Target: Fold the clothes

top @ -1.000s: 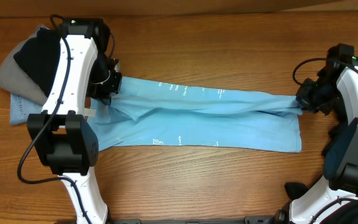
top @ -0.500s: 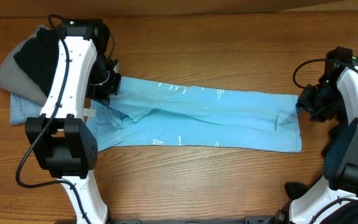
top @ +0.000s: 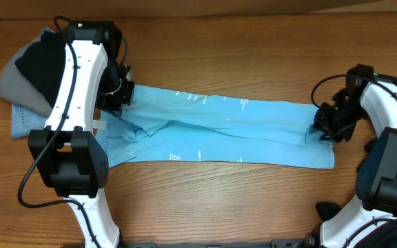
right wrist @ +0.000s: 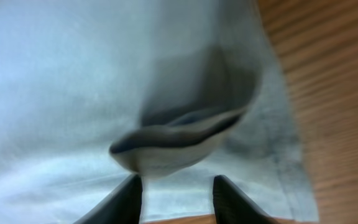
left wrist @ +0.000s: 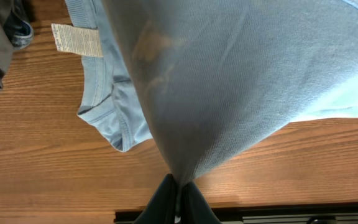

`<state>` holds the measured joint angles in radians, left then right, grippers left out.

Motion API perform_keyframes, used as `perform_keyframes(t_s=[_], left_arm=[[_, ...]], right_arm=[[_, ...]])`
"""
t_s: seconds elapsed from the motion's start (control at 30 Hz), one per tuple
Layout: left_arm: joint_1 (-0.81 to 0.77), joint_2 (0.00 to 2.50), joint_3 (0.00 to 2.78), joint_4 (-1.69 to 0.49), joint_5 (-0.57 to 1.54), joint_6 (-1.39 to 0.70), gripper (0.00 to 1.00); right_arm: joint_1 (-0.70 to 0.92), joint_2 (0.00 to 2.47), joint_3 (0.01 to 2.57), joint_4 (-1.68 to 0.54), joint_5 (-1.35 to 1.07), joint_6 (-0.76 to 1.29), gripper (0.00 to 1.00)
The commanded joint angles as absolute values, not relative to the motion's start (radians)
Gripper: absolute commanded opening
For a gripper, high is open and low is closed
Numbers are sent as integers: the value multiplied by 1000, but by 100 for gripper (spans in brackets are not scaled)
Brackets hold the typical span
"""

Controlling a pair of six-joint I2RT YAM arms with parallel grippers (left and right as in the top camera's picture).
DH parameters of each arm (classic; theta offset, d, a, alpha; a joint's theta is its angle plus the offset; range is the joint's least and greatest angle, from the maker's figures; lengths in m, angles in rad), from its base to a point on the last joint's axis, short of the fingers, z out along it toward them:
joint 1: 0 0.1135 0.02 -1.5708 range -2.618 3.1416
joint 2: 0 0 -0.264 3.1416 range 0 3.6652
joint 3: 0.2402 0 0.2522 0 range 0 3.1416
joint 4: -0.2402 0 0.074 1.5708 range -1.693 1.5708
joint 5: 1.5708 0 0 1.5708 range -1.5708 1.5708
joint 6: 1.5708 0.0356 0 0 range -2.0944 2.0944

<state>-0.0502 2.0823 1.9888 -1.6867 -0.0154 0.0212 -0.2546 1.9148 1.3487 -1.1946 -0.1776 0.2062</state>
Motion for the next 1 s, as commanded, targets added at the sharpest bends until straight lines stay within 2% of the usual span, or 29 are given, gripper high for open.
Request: perform_keyframes(t_s=[0.0, 0.1, 0.33, 0.37, 0.4, 0.43, 0.47, 0.7, 0.83, 0.97], left_arm=[[-57, 2053, 1982, -1690, -25, 19, 6], [-57, 2053, 1982, -1690, -25, 20, 6], [-54, 2053, 1982, -1690, -26, 22, 6], [-54, 2053, 1982, -1690, -26, 22, 6], [-54, 2053, 1982, -1689, -26, 22, 6], [-54, 2053, 1982, -1689, -26, 22, 6], [-54, 2053, 1982, -1687, -26, 22, 6], [-55, 2053, 1982, -1670, -25, 22, 8], [-54, 2053, 1982, -1670, -25, 22, 8], [-54, 2053, 1982, -1667, -25, 22, 8]], right_arm=[[-257, 1888, 1350, -1209, -165, 209, 18], [-285, 1885, 1372, -1249, -108, 221, 5], [-355, 1877, 1389, -1276, -148, 227, 4], [-355, 1877, 1389, -1269, -192, 197, 13], [-355, 1877, 1389, -1258, -252, 153, 32], [-350, 1877, 1389, -1245, -318, 119, 39], [-345, 1877, 1389, -1232, -356, 104, 43], [-262, 1877, 1389, -1143, -280, 120, 55], [-210, 1877, 1375, -1133, -39, 242, 57], [-180, 1877, 1348, -1111, -19, 252, 54]])
